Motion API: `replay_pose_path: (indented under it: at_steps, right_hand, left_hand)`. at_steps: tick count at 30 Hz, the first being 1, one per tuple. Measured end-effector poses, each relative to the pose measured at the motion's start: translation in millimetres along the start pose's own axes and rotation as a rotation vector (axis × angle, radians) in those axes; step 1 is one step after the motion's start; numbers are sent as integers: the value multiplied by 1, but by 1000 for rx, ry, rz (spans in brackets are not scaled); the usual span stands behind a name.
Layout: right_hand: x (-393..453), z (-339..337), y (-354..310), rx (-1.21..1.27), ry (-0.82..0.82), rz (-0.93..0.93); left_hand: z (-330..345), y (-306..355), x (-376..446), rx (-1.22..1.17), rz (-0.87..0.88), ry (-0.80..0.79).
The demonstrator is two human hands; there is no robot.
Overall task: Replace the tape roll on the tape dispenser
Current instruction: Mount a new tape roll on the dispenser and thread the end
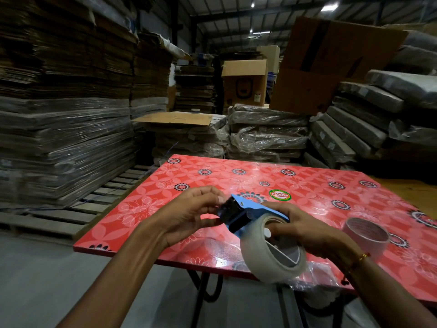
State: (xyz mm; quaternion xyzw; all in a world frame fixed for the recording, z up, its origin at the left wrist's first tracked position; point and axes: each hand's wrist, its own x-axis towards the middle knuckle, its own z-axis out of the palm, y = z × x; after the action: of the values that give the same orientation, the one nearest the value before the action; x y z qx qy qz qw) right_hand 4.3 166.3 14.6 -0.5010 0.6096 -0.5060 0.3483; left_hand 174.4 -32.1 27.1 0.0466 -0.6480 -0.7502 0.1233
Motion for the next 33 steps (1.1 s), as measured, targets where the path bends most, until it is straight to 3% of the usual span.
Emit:
replay_pose_path:
  at_steps: [10, 15, 27, 33]
  right_hand:
    - [-2, 0, -6, -404, 191, -143]
    - [-4, 1, -3, -728, 306, -249]
    - [-10, 35, -5, -1199, 619, -133]
    - [-12, 48, -10, -1076, 783, -83]
  left_hand:
    - [3, 18, 7, 97, -3, 89]
    - [4, 15, 6, 391, 2, 210]
    - [33, -11, 5, 800, 278, 452]
    - [38, -32, 7, 1325, 537, 410]
